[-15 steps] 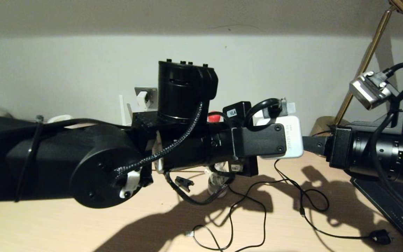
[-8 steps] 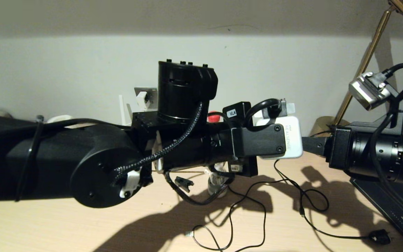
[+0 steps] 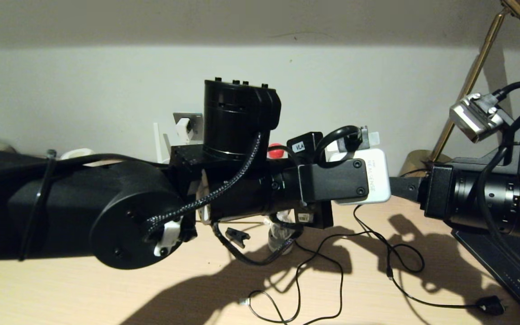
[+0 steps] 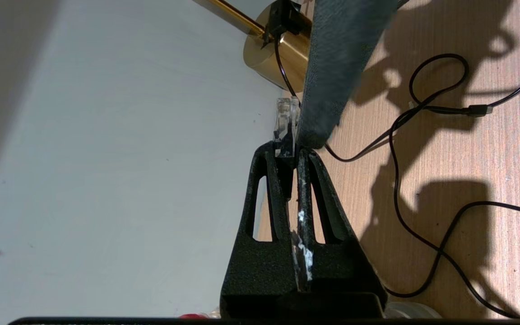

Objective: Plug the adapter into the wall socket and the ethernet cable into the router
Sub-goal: Hand it to the other hand

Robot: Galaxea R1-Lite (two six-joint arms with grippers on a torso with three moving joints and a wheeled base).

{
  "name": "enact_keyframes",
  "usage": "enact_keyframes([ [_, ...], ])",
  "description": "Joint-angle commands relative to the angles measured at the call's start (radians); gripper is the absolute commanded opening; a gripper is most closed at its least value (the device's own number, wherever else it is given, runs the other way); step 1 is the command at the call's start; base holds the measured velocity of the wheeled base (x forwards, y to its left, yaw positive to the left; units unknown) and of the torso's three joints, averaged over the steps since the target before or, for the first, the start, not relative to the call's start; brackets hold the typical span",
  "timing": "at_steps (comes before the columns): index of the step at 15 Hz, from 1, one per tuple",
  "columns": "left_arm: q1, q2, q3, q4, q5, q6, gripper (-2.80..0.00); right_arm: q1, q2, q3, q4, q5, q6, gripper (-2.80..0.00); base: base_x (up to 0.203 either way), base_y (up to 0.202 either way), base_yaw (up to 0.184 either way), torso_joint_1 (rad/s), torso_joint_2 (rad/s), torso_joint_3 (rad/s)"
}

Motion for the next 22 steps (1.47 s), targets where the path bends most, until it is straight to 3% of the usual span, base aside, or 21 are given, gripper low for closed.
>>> enact_keyframes([
  [1, -0.003, 0.002, 0.002, -0.001, -0.002, 0.005, -2.8, 0.0, 0.001, 0.0, -0.003, 0.001, 0.002, 0.0, 0.0, 0.0, 0.0, 0.0, 0.0, 0.0],
  [13, -0.003, -0.001, 0.013, -0.001, -0.002, 0.005, -2.8, -0.001, 0.001, -0.009, -0.005, 0.001, 0.008, 0.0, 0.0, 0.0, 0.0, 0.0, 0.0, 0.0],
  [14, -0.003, -0.001, 0.012, -0.001, -0.002, 0.005, -2.8, -0.001, 0.001, -0.011, -0.005, 0.001, 0.008, -2.8, 0.0, 0.0, 0.0, 0.0, 0.0, 0.0],
  [22, -0.003, -0.001, 0.013, -0.001, -0.008, 0.004, -2.8, -0.001, 0.002, -0.011, -0.005, 0.001, 0.007, -2.8, 0.0, 0.0, 0.0, 0.0, 0.0, 0.0],
])
